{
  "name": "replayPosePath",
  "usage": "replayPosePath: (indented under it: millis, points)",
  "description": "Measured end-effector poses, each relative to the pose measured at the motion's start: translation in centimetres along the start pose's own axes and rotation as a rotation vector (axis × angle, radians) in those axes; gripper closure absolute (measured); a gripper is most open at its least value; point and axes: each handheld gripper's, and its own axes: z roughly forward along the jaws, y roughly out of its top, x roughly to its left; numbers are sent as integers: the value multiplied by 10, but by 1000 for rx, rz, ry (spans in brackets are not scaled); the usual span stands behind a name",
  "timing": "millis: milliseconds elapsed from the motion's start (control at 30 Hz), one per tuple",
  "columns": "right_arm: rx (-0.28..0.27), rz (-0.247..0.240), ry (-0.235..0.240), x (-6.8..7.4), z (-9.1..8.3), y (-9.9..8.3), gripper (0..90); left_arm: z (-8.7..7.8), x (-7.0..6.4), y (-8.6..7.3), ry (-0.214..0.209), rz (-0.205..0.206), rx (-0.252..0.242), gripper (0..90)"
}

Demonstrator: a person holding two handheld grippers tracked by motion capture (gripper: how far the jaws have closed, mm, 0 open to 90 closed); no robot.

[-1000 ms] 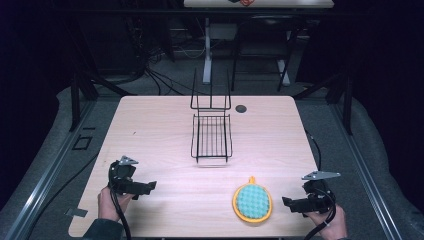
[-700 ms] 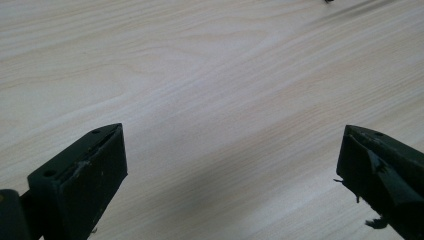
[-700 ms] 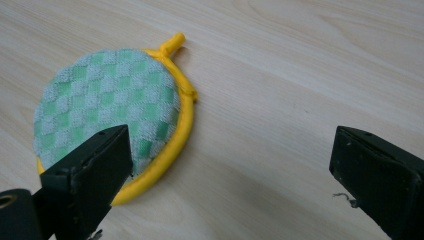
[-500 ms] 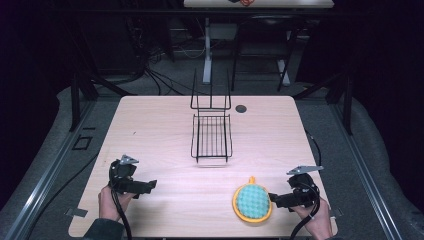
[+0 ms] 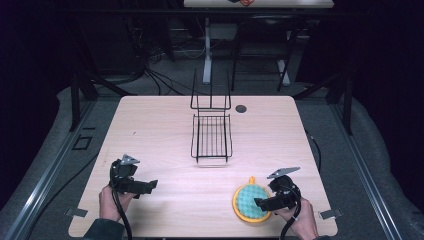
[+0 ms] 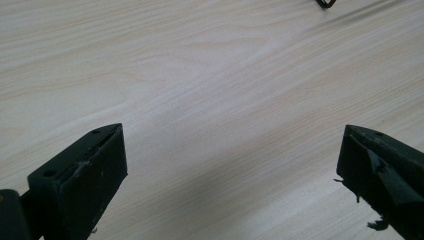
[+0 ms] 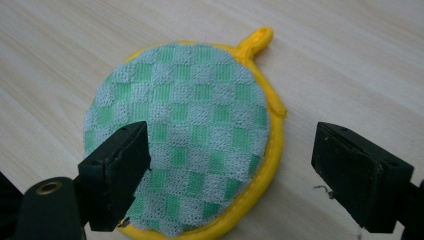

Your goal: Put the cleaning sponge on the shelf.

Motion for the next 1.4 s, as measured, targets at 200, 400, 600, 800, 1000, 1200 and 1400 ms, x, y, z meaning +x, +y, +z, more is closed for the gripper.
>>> replayPosePath:
  millis: [200,400,600,800,1000,1200,1400]
  points:
    - [44,-17,1,3,10,-2,209,-1,-2,0,1,6,1,0]
    - [57,6,14,0,13,-5,274,-3,-2,0,2,9,-12,0]
    - [64,14,34,-2,14,-6,322,-2,-2,0,-1,16,-7,0]
    - [70,19,62,-4,14,-6,398,-4,-4,0,5,11,-28,0]
    - [76,24,65,-4,13,-6,486,-4,-4,1,16,28,-20,1]
    - [67,50,75,-4,12,-6,580,-2,-5,1,37,33,8,30]
    - [61,71,72,-5,9,-7,680,-3,-5,1,35,29,2,37]
